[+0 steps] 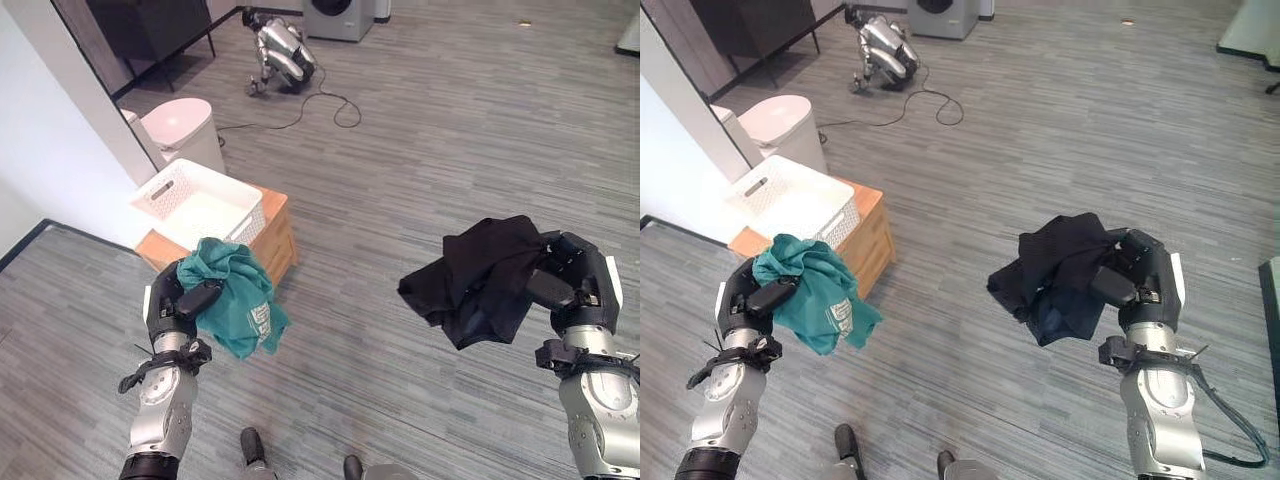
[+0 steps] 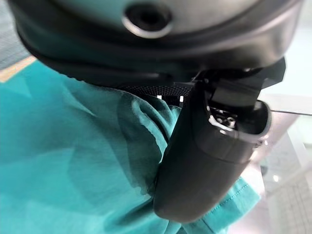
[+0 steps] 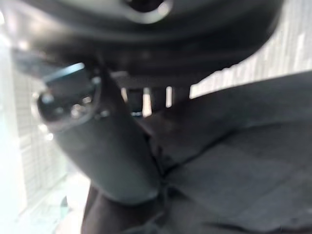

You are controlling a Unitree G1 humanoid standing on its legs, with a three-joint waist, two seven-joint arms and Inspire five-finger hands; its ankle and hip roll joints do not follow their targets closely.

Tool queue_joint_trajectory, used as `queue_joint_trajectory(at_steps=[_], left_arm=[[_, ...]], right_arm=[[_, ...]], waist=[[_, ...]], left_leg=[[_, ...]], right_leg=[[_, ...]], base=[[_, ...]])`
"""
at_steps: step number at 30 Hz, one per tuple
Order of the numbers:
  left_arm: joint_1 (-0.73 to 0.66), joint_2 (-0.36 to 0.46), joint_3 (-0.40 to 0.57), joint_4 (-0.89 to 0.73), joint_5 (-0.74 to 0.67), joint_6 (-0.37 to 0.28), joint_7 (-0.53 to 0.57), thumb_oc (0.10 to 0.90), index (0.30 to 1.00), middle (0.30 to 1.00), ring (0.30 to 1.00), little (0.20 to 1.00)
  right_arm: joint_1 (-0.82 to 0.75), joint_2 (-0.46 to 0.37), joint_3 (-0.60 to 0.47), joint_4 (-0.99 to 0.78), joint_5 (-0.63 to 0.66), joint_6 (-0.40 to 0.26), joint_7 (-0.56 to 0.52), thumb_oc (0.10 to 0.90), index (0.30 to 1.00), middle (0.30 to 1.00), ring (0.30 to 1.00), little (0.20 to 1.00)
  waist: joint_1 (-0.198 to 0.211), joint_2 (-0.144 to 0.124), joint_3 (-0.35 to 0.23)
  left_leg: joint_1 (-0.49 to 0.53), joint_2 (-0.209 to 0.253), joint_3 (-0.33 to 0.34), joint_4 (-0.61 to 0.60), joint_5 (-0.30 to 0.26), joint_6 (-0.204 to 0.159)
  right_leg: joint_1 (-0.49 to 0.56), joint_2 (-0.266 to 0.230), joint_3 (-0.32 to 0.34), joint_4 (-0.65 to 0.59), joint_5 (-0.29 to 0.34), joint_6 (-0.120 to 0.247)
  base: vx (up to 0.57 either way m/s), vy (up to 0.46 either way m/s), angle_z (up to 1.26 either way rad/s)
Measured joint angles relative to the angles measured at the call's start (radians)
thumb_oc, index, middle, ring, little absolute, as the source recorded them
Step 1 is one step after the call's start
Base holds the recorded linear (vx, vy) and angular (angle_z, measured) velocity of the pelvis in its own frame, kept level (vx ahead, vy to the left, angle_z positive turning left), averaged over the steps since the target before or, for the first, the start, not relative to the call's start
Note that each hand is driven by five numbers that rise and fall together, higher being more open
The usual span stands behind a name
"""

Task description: Pick up bed clothes into laundry basket.

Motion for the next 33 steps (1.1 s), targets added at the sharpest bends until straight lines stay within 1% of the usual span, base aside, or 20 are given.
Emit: queue_joint_trajectory(at_steps=[1,3,4,6,8,9,10,12,14,15,16,17,18,19,20,21,24,28,30,33], left_arm=[[-0.006,0.002,-0.003,-0.006,0.003,-0.002,0.001,0.4,0.3,0.3,0.3,0.3],[-0.002,0.004,-0.003,-0.006,0.004,-0.002,0.001,0.4,0.3,0.3,0.3,0.3],[-0.014,0.019,-0.003,-0.006,0.004,-0.002,0.004,0.4,0.3,0.3,0.3,0.3],[-0.05,0.068,-0.007,-0.014,0.005,-0.003,0.017,0.4,0.3,0.3,0.3,0.3],[-0.08,0.131,-0.007,-0.015,0.009,-0.006,0.023,0.4,0.3,0.3,0.3,0.3],[-0.101,0.171,-0.007,-0.015,0.014,-0.006,0.031,0.4,0.3,0.3,0.3,0.3],[-0.111,0.182,-0.006,-0.015,0.018,-0.006,0.031,0.4,0.3,0.3,0.3,0.3],[-0.16,0.212,-0.008,-0.016,0.043,-0.01,0.033,0.4,0.3,0.3,0.3,0.3],[-0.186,0.217,-0.01,-0.017,0.043,-0.014,0.032,0.4,0.3,0.3,0.3,0.3],[-0.205,0.219,-0.017,-0.017,0.045,-0.015,0.032,0.4,0.3,0.3,0.3,0.3],[-0.209,0.22,-0.024,-0.017,0.047,-0.015,0.032,0.4,0.3,0.3,0.3,0.3],[-0.216,0.225,-0.041,-0.016,0.061,-0.015,0.03,0.4,0.3,0.3,0.3,0.3],[-0.217,0.224,-0.048,-0.016,0.066,-0.015,0.028,0.4,0.3,0.3,0.3,0.3],[-0.216,0.216,-0.066,-0.017,0.083,-0.015,0.016,0.4,0.3,0.3,0.3,0.3],[-0.216,0.215,-0.082,-0.018,0.086,-0.015,0.002,0.4,0.3,0.3,0.3,0.3],[-0.216,0.214,-0.082,-0.017,0.09,-0.015,-0.007,0.4,0.3,0.3,0.3,0.3],[-0.221,0.216,-0.082,-0.02,0.121,-0.014,-0.013,0.4,0.3,0.3,0.3,0.3],[-0.231,0.233,-0.083,-0.018,0.121,-0.013,-0.031,0.4,0.3,0.3,0.3,0.3],[-0.235,0.279,-0.082,-0.006,0.121,-0.013,-0.03,0.4,0.3,0.3,0.3,0.3],[-0.275,0.352,-0.08,0.031,0.119,-0.014,-0.025,0.4,0.3,0.3,0.3,0.3]], right_arm=[[-0.002,-0.012,0.003,-0.002,-0.002,0.001,0.004,0.4,0.3,0.3,0.3,0.3],[-0.012,-0.031,0.015,-0.003,-0.012,0.002,0.004,0.4,0.3,0.3,0.3,0.3],[-0.02,-0.025,0.034,-0.003,-0.015,0.002,0.004,0.4,0.3,0.3,0.3,0.3],[-0.018,-0.031,0.081,-0.009,-0.033,0.006,0.012,0.4,0.3,0.3,0.3,0.3],[-0.024,-0.031,0.128,-0.021,-0.05,0.011,0.035,0.4,0.3,0.3,0.3,0.3],[-0.022,-0.028,0.155,-0.037,-0.055,0.02,0.05,0.4,0.3,0.3,0.3,0.3],[-0.02,-0.028,0.166,-0.039,-0.055,0.022,0.056,0.4,0.3,0.3,0.3,0.3],[-0.014,-0.016,0.174,-0.04,-0.054,0.032,0.075,0.4,0.3,0.3,0.3,0.3],[-0.015,-0.012,0.166,-0.039,-0.053,0.032,0.075,0.4,0.3,0.3,0.3,0.3],[-0.017,-0.005,0.154,-0.039,-0.053,0.033,0.075,0.4,0.3,0.3,0.3,0.3],[-0.017,-0.003,0.149,-0.04,-0.053,0.032,0.075,0.4,0.3,0.3,0.3,0.3],[-0.016,-0.002,0.136,-0.039,-0.052,0.032,0.075,0.4,0.3,0.3,0.3,0.3],[-0.015,0.0,0.129,-0.038,-0.052,0.032,0.075,0.4,0.3,0.3,0.3,0.3],[-0.016,0.0,0.106,-0.035,-0.051,0.032,0.072,0.4,0.3,0.3,0.3,0.3],[-0.019,0.0,0.092,-0.032,-0.049,0.033,0.07,0.4,0.3,0.3,0.3,0.3],[-0.017,0.0,0.09,-0.032,-0.049,0.033,0.071,0.4,0.3,0.3,0.3,0.3],[-0.015,-0.001,0.05,-0.03,-0.047,0.032,0.068,0.4,0.3,0.3,0.3,0.3],[-0.019,-0.015,0.013,-0.023,-0.031,0.032,0.061,0.4,0.3,0.3,0.3,0.3],[-0.022,-0.045,0.017,-0.021,-0.009,0.032,0.066,0.4,0.3,0.3,0.3,0.3],[-0.026,-0.099,0.019,-0.002,0.025,0.032,0.07,0.4,0.3,0.3,0.3,0.3]], waist=[[0.001,0.013,-0.013],[-0.002,0.044,-0.031],[-0.004,0.032,-0.028],[-0.011,0.023,-0.029],[-0.009,0.013,-0.022],[-0.004,0.011,-0.013],[-0.007,0.01,-0.012],[-0.008,0.005,-0.005],[-0.021,0.003,-0.002],[-0.032,-0.001,0.001],[-0.034,-0.003,0.002],[-0.043,-0.01,0.003],[-0.055,-0.01,0.004],[-0.071,0.005,0.012],[-0.066,0.019,0.015],[-0.074,0.019,0.016],[-0.113,0.022,0.017],[-0.111,0.028,0.02],[-0.105,0.019,0.026],[-0.06,-0.006,0.043]], left_leg=[[0.006,-0.023,0.003,0.016,0.004,0.024],[0.045,-0.058,0.033,0.025,-0.047,0.066],[0.07,-0.104,0.057,-0.002,-0.045,0.085],[0.096,-0.171,0.053,-0.03,-0.061,0.128],[0.11,-0.207,0.053,-0.035,-0.088,0.17],[0.129,-0.22,0.051,-0.048,-0.084,0.168],[0.134,-0.222,0.051,-0.049,-0.089,0.174],[0.161,-0.222,0.036,-0.062,-0.099,0.189],[0.166,-0.218,0.007,-0.068,-0.102,0.192],[0.167,-0.214,-0.006,-0.069,-0.104,0.194],[0.168,-0.214,-0.007,-0.069,-0.102,0.192],[0.171,-0.217,-0.018,-0.069,-0.105,0.181],[0.172,-0.216,-0.032,-0.069,-0.105,0.174],[0.175,-0.202,-0.046,-0.069,-0.108,0.162],[0.183,-0.177,-0.031,-0.069,-0.117,0.129],[0.19,-0.168,-0.03,-0.069,-0.121,0.112],[0.195,-0.139,-0.04,-0.069,-0.114,0.088],[0.19,-0.123,-0.029,-0.051,-0.09,0.052],[0.166,-0.129,-0.036,0.013,-0.081,0.035],[0.119,-0.14,-0.084,0.16,-0.013,-0.055]], right_leg=[[-0.003,-0.023,0.006,0.019,-0.027,0.029],[-0.026,-0.056,0.01,0.112,-0.088,0.076],[-0.091,-0.1,-0.001,0.255,-0.117,0.107],[-0.234,-0.169,0.001,0.513,-0.139,0.141],[-0.297,-0.221,0.001,0.58,-0.134,0.152],[-0.326,-0.238,-0.003,0.609,-0.132,0.154],[-0.333,-0.238,0.002,0.603,-0.131,0.155],[-0.353,-0.219,0.004,0.517,-0.108,0.189],[-0.36,-0.191,0.014,0.432,-0.094,0.182],[-0.363,-0.161,0.036,0.339,-0.071,0.174],[-0.362,-0.151,0.041,0.301,-0.052,0.172],[-0.346,-0.126,0.046,0.203,0.013,0.171],[-0.332,-0.121,0.059,0.184,0.065,0.165],[-0.311,-0.101,0.046,0.166,0.101,0.158],[-0.311,-0.072,0.043,0.168,0.097,0.149],[-0.312,-0.061,0.036,0.183,0.085,0.144],[-0.307,-0.045,0.001,0.201,0.068,0.127],[-0.307,-0.028,-0.011,0.217,0.044,0.104],[-0.302,-0.046,-0.023,0.231,0.025,0.089],[-0.262,-0.086,-0.027,0.222,0.004,0.045]], base=[[0.3,0.367,-0.11],[0.2,0.319,-0.22],[0.15,0.306,-0.17],[0.16,0.275,0.0],[0.13,0.148,0.08],[0.16,0.108,0.15],[0.28,0.174,0.15],[0.25,0.128,0.33],[0.18,0.069,0.39],[0.17,0.043,0.3],[0.12,0.016,0.34],[0.1,0.008,0.28],[0.06,0.001,0.45],[0.21,-0.049,0.15],[0.21,-0.065,0.0],[0.2,-0.065,-0.14],[0.14,-0.11,0.12],[0.13,-0.148,0.05],[0.06,-0.125,0.23],[0.1,-0.035,0.14]])
